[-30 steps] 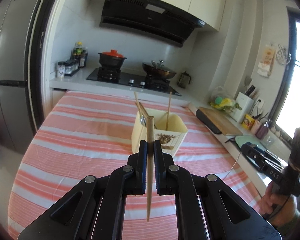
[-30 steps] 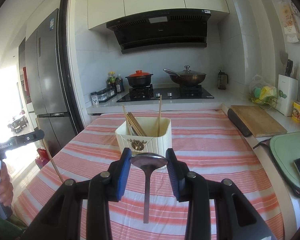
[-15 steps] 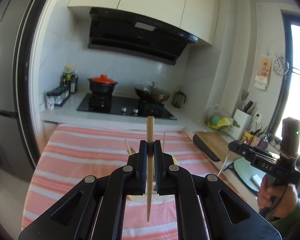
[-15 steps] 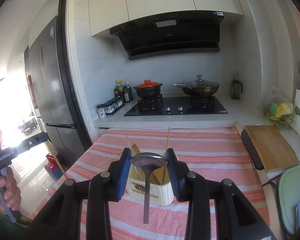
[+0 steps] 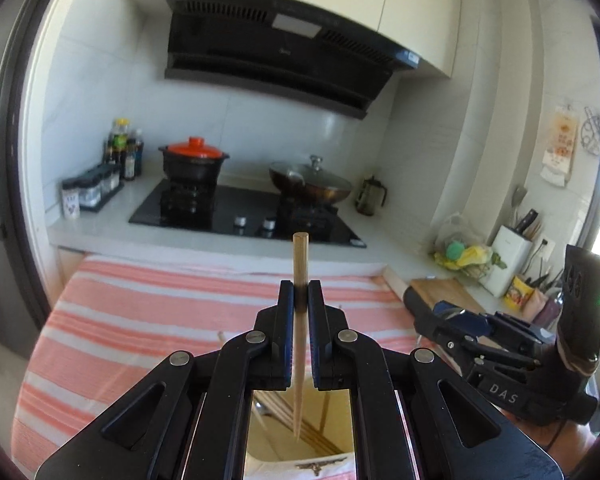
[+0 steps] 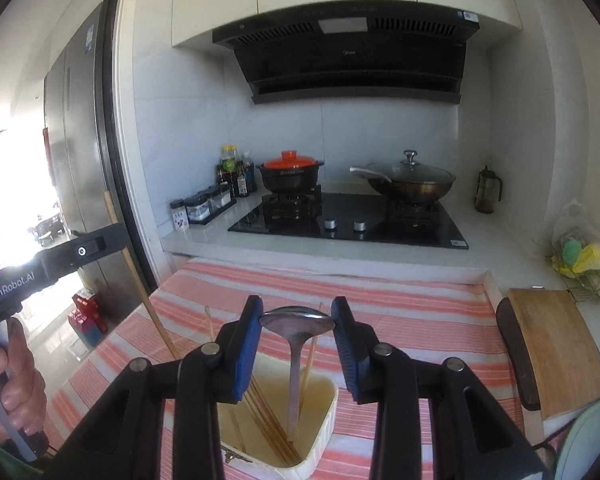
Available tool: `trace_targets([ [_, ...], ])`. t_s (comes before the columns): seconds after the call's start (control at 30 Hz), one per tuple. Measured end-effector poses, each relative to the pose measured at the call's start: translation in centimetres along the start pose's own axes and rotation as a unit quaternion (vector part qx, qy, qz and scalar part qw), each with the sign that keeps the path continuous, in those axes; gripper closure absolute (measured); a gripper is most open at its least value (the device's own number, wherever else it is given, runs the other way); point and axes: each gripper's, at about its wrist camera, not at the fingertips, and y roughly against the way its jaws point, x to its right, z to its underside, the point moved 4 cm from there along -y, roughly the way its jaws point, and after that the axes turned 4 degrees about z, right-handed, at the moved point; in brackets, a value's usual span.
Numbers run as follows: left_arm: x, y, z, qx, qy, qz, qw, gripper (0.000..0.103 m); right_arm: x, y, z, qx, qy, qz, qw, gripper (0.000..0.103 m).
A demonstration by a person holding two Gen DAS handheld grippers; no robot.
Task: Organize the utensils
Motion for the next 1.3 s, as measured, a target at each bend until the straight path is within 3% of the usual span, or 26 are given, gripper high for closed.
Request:
trace_targets([
  [0.17,-2.4,-4.8,4.2,-0.065,0.032,-0.011,0.9973,0.098,-0.1,-6.4,3.7,-0.066,0.007,-0.007,0.998,0.067],
  [0.37,-4.0,-5.9,6.0,-0.091,0.023,-0.051,0.9943,0.096,-0.9,-11.5,6.6,-0.119,-0.012,-0.028,0.992,0.066],
  [0.43,-4.1,-4.8,5.6,-0.085,0.014,-0.063,0.9943,0.083,-0.9,-11.4,6.4,-0.116,-0.031,-0.035,0.992,0.065],
  [0.47,-4.2,-4.0,5.2,-0.077,0.006,-0.073,0.9944,0.067,-0.8,-11.0,6.0,-0.109,-0.04,-0.036,0.993,0.063],
  [0.5,-4.0,-2.8,4.9,-0.064,-0.007,-0.087,0.9941,0.051,-0.7,-10.1,5.6,-0.1,-0.048,-0.037,0.993,0.057],
  [0.53,-3.6,-1.3,4.5,-0.049,-0.025,-0.101,0.9933,0.045,-0.6,-8.9,4.9,-0.087,-0.054,-0.036,0.994,0.054],
  [0.6,-2.4,1.6,4.1,-0.018,-0.068,-0.126,0.9896,0.022,-0.8,-5.8,3.6,-0.059,-0.043,-0.028,0.997,0.054],
  [0.7,-0.3,6.2,4.8,0.007,-0.117,-0.161,0.98,0.001,-1.3,-0.2,2.3,-0.016,-0.01,-0.003,1.0,0.039],
  [0.83,2.5,11.4,7.8,0.002,-0.139,-0.2,0.9699,0.001,-1.9,7.4,3.5,0.02,0.007,0.035,0.999,0.024],
  [0.97,4.3,15.0,11.6,-0.027,-0.125,-0.214,0.9684,0.001,-2.8,13.3,7.3,0.022,-0.007,0.06,0.998,0.021],
  [1.13,5.8,19.0,15.1,-0.028,-0.118,-0.237,0.964,0.001,-4.2,19.1,12.6,0.03,-0.039,0.078,0.996,0.001],
  [1.3,7.1,22.1,16.5,-0.031,-0.11,-0.224,0.9678,0.0,-5.8,22.8,15.9,0.015,-0.04,0.107,0.993,0.001],
])
